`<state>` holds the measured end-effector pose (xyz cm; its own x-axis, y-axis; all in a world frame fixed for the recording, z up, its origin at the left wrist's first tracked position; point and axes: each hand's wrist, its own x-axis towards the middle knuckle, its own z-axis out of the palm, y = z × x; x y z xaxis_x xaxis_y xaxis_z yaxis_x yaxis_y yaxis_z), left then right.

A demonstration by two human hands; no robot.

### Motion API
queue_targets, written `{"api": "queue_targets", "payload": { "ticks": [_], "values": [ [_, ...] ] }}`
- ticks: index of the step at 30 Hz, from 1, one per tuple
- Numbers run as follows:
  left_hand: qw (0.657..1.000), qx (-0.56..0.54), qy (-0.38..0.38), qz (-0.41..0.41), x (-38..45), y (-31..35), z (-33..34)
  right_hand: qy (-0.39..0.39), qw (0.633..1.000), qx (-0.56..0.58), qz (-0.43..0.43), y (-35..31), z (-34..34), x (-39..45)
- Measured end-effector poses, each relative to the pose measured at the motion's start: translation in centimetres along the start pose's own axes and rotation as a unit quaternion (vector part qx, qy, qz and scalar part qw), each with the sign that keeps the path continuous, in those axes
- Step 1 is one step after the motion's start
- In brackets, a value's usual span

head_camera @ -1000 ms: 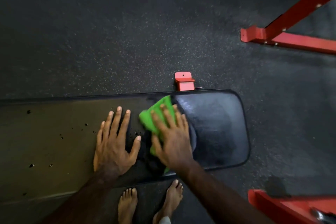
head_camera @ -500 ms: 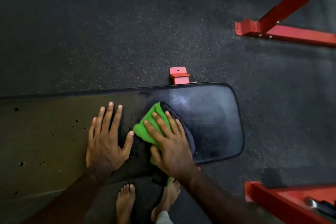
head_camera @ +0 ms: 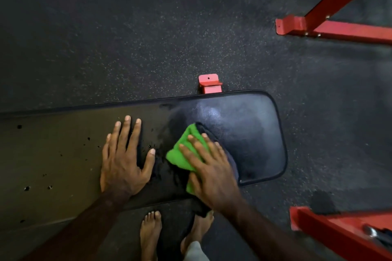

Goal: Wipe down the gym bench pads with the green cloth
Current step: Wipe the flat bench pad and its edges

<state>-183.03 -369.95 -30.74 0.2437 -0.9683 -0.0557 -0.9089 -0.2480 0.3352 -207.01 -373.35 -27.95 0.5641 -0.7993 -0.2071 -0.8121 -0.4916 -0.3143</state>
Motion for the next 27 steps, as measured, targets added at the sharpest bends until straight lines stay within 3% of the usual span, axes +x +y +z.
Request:
{"api": "queue_targets", "payload": {
  "ticks": [1,3,5,7,9,12,15,17,19,22,24,27],
  "values": [
    [1.000,0.003,-0.004,-0.001,0.1,0.0,0.0,0.015,1.000,-0.011,0.010,1.9,-0.2,-0.7],
    [1.000,0.005,-0.013,-0.004,0.0,0.0,0.0,0.074,0.988,-0.003,0.133,5.1,-0.9,-0.7],
    [1.000,0.006,-0.012,-0.003,-0.1,-0.2,0.1,0.151,0.946,0.029,0.285,5.9,-1.7,1.7],
    [1.000,0.005,-0.012,0.003,0.0,-0.1,0.1,0.176,0.910,0.060,0.371,3.8,-1.6,4.1],
    [1.000,0.005,-0.013,-0.003,0.1,-0.2,-0.1,0.159,0.923,0.074,0.343,0.6,-0.8,4.8],
    [1.000,0.000,-0.006,0.001,0.0,0.3,-0.3,0.071,0.983,0.051,0.162,-2.1,0.7,1.2],
    [1.000,0.002,-0.009,0.002,0.1,0.2,-0.3,0.013,1.000,0.002,0.012,0.9,0.9,-2.9],
    [1.000,0.000,-0.013,0.003,0.0,0.3,-0.3,0.044,0.997,-0.016,0.060,4.5,0.3,-4.1],
    [1.000,0.009,-0.012,0.003,0.0,0.3,-0.2,0.115,0.972,0.012,0.204,7.0,-0.6,-3.7],
    [1.000,0.008,-0.011,0.000,0.2,0.4,-0.3,0.159,0.920,0.039,0.356,4.1,-0.4,-1.4],
    [1.000,-0.011,-0.005,-0.010,0.4,1.2,-0.5,0.122,0.945,0.054,0.299,0.2,0.6,-0.9],
    [0.999,-0.043,0.011,0.009,0.6,5.0,-0.4,0.037,0.996,0.023,0.079,-0.7,1.1,-2.5]
  ]
}}
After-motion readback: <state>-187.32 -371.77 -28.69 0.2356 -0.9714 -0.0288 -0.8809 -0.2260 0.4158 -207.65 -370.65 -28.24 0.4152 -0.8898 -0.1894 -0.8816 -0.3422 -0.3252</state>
